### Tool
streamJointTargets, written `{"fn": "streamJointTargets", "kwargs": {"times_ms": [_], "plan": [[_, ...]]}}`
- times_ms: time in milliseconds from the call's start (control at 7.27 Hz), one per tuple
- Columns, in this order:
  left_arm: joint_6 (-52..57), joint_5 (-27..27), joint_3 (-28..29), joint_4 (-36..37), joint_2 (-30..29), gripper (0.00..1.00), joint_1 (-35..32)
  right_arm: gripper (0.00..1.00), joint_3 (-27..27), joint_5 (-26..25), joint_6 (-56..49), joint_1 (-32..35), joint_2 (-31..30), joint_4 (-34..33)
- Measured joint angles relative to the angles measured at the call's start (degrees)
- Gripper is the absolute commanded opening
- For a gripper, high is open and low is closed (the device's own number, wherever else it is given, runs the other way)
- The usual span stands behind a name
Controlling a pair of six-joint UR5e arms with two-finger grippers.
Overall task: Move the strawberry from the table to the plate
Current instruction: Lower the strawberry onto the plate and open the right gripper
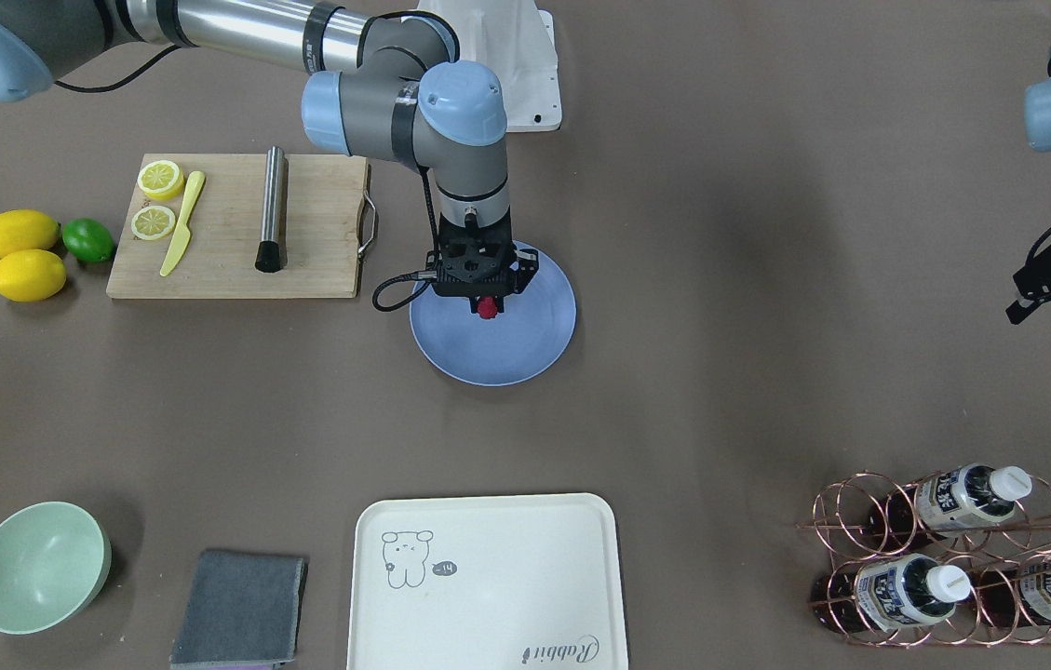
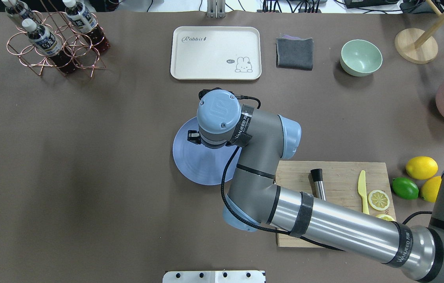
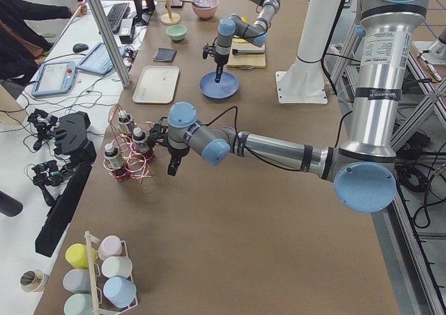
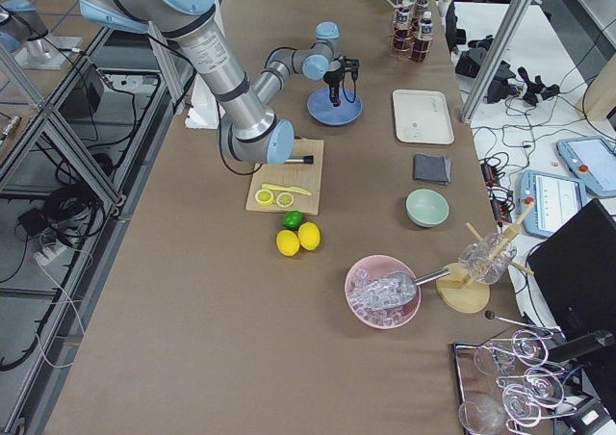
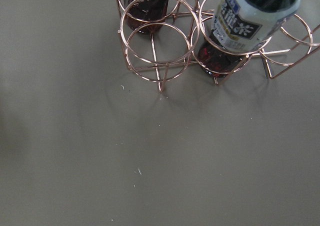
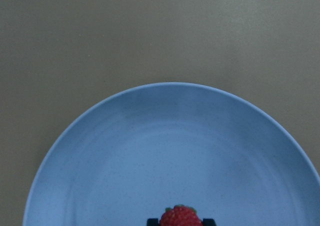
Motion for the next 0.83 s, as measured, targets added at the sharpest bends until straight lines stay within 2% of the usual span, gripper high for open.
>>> {"fn": "streamJointTargets", "kwargs": {"times_ms": [138, 275, 688, 826], "plan": [[0.0, 0.0, 0.2, 0.0, 0.0, 0.98, 0.0, 0.48, -0.9, -0.1, 0.0, -0.1, 0.2, 0.9], [0.0, 0.0, 0.4, -0.1, 0.0, 0.98, 0.0, 0.99, -1.4, -0.1, 0.1, -0.2, 0.2, 1.2], [0.0, -0.1, 0.4, -0.1, 0.1, 0.98, -0.1, 1.0, -0.7, -0.2, 1.7, -1.1, 0.2, 1.1], [0.0, -0.1, 0.3, -0.1, 0.1, 0.98, -0.1, 1.0, 1.3, 0.1, 2.0, -0.7, 0.1, -0.4]]}}
